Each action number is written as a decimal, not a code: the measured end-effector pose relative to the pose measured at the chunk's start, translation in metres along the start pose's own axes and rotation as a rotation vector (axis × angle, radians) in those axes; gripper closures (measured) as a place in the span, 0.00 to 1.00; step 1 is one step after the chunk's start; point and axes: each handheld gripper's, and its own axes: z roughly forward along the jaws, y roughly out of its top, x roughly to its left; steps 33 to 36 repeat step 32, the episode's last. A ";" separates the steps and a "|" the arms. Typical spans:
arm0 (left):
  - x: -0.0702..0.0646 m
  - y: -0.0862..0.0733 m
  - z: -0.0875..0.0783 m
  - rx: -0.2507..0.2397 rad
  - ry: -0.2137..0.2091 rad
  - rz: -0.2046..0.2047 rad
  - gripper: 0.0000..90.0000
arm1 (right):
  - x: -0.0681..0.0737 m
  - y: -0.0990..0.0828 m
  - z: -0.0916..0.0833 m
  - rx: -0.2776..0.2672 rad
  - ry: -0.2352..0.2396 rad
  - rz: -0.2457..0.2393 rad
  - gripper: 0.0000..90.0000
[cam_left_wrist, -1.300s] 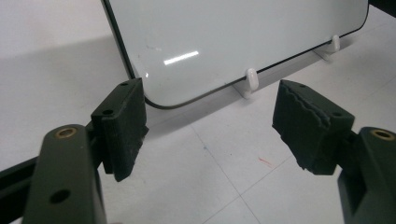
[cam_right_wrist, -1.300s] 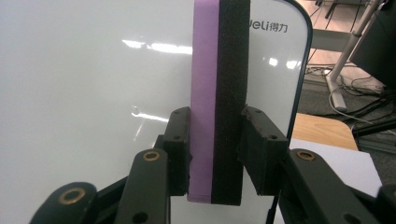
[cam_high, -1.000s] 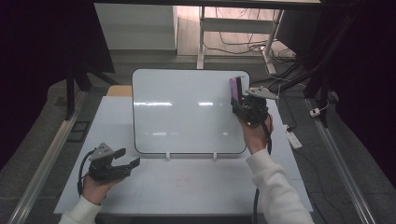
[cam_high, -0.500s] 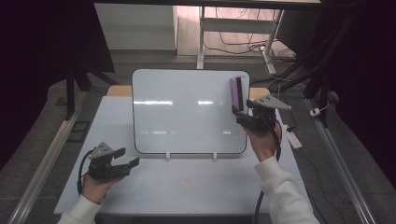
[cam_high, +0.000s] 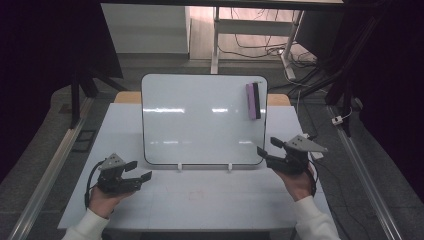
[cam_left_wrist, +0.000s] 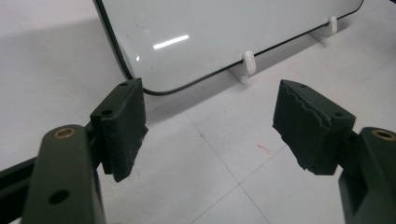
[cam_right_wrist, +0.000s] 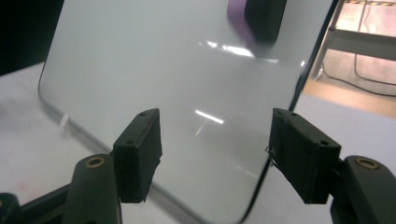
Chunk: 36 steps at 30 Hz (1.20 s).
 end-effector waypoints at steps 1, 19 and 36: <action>0.000 0.000 0.000 0.001 -0.004 0.001 0.29 | -0.001 -0.008 -0.002 0.007 0.006 0.002 0.38; 0.000 -0.001 0.002 0.014 -0.016 0.026 0.28 | -0.020 -0.068 -0.013 0.099 0.033 -0.023 0.38; -0.001 -0.001 0.002 0.017 -0.012 0.030 0.26 | -0.019 -0.069 -0.013 0.084 0.038 -0.025 0.38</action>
